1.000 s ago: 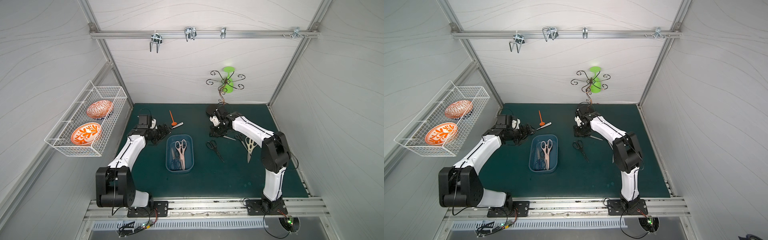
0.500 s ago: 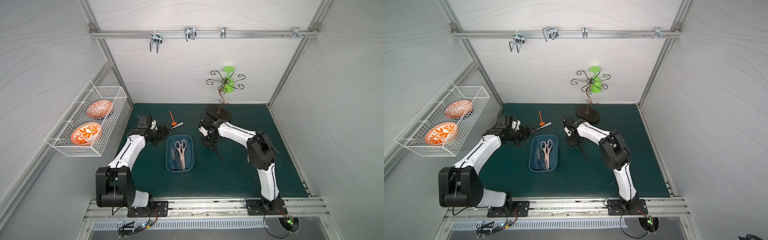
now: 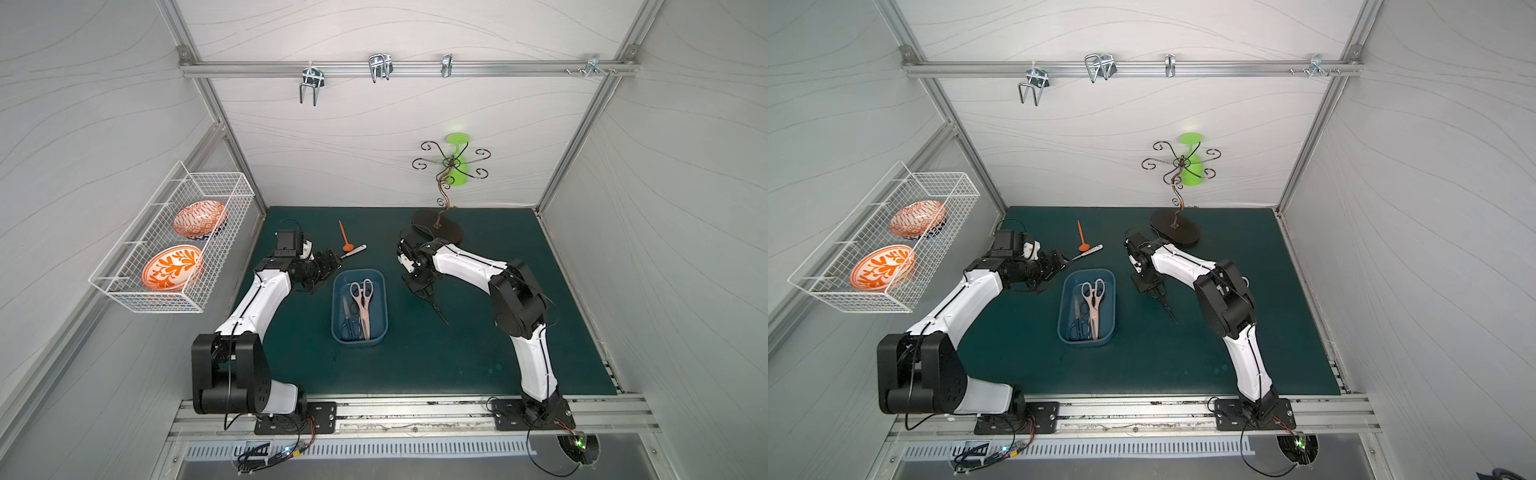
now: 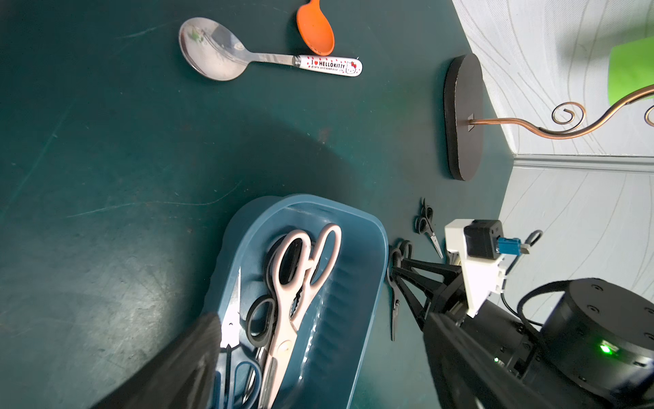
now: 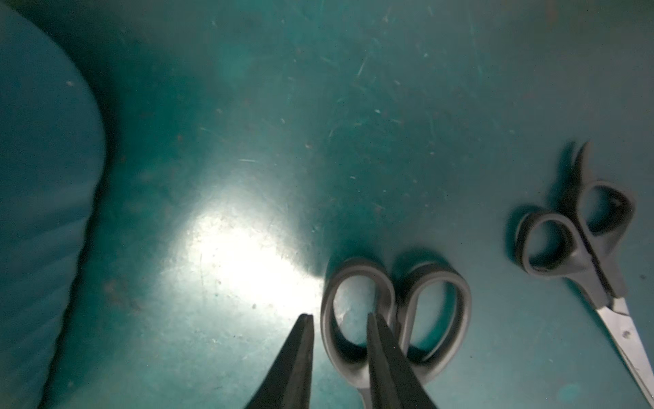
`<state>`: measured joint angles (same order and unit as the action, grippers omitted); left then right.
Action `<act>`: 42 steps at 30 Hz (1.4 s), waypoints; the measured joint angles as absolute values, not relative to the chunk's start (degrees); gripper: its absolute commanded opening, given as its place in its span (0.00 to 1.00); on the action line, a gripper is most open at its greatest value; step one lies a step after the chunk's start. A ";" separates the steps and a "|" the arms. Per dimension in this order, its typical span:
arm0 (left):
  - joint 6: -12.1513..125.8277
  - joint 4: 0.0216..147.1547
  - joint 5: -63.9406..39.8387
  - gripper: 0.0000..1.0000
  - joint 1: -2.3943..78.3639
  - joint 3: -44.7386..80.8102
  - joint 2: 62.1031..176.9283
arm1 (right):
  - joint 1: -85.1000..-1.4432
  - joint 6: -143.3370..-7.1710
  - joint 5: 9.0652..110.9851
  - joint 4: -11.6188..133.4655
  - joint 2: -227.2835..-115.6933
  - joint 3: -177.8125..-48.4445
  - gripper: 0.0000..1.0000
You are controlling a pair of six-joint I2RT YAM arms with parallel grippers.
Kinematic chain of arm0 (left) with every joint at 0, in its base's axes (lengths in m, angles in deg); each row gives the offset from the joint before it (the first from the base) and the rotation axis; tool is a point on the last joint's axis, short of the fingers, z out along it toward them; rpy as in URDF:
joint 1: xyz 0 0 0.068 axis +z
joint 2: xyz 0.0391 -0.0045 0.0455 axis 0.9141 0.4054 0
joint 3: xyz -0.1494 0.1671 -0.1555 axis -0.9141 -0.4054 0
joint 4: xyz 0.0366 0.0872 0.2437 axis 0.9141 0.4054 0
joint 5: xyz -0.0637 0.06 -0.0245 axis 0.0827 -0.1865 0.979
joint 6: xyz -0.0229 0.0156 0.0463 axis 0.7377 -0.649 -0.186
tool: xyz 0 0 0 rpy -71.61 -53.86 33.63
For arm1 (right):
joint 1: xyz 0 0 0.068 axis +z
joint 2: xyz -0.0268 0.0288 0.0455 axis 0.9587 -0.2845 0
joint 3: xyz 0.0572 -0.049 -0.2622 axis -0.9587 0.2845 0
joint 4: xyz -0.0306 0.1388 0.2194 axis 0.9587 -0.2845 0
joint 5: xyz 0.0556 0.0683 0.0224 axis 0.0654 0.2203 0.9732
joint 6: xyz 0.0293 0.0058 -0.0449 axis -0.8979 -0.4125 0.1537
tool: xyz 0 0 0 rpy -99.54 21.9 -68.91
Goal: Put the scissors into the storage box
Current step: Pick up the scissors from the center of the board.
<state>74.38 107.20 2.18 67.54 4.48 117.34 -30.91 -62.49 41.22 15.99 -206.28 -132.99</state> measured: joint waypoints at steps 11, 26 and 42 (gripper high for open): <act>74.38 107.20 2.05 0.94 67.80 4.48 117.34 | -30.69 -62.51 41.09 16.03 -207.83 -132.99 0.29; 74.36 107.20 1.83 0.94 68.19 4.48 117.34 | -30.27 -62.60 40.98 15.81 -209.08 -133.67 0.24; 74.38 107.18 1.85 0.94 68.35 4.48 117.34 | -29.46 -64.77 39.71 14.76 -209.69 -134.61 0.01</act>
<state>74.38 107.18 1.85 68.35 4.48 117.34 -29.46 -64.77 39.71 14.76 -209.69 -134.61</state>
